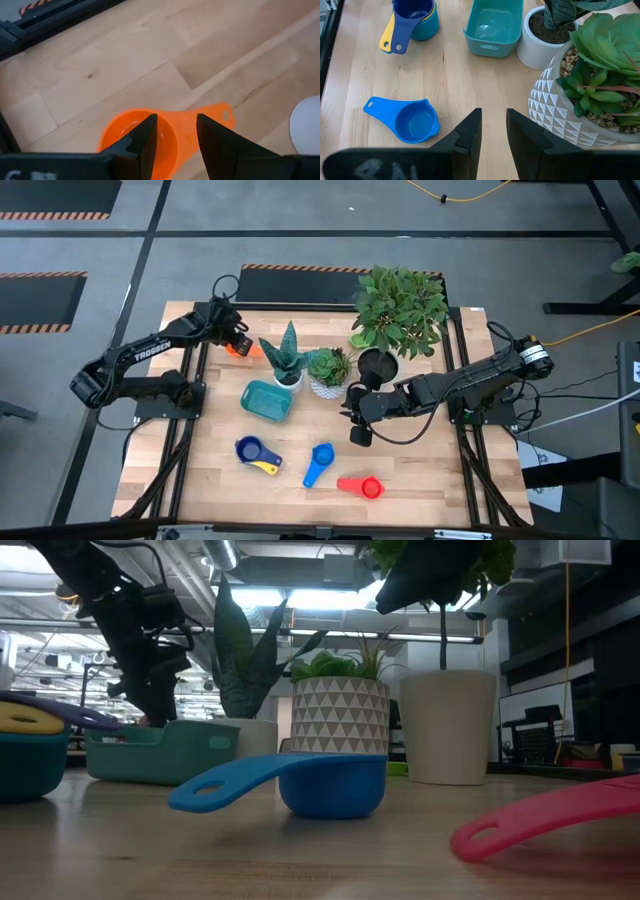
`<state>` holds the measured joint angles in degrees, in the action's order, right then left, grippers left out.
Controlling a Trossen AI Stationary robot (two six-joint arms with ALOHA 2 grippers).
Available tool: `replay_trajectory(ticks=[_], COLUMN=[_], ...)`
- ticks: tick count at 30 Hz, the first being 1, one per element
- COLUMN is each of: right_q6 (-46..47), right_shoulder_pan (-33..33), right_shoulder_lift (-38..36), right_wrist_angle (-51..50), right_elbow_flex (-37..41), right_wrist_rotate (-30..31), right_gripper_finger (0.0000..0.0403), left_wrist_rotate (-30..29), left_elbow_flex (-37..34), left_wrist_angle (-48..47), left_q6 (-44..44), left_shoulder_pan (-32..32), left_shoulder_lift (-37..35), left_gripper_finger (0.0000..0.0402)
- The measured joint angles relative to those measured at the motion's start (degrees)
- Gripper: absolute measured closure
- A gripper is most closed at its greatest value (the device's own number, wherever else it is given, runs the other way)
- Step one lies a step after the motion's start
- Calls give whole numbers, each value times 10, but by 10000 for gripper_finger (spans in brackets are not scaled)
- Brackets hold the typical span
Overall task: Nest measuring cups in basket
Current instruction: Stack the orange measuring cup into the violet measuring cup
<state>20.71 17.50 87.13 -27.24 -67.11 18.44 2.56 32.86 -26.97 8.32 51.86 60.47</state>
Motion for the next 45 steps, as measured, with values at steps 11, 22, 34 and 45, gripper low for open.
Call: replay_trajectory(ticks=[11, 22, 34, 45], right_q6=[0, -2, -2, -2], right_shoulder_pan=[0, 0, 0, 0], right_shoulder_lift=[0, 0, 0, 0], right_wrist_angle=[0, 0, 0, 1], right_elbow_flex=[0, 0, 0, 0], right_wrist_rotate=[0, 0, 0, 0], right_gripper_finger=[309, 309, 309, 309], left_wrist_rotate=[-140, -122, -141, -138], left_elbow_flex=[0, 0, 0, 0], left_wrist_angle=[-27, -33, 2, 0], left_q6=[-1, -44, -40, -44], left_shoulder_pan=[2, 30, 24, 17], left_shoulder_lift=[0, 4, 116, 122], left_gripper_finger=[271, 271, 271, 279])
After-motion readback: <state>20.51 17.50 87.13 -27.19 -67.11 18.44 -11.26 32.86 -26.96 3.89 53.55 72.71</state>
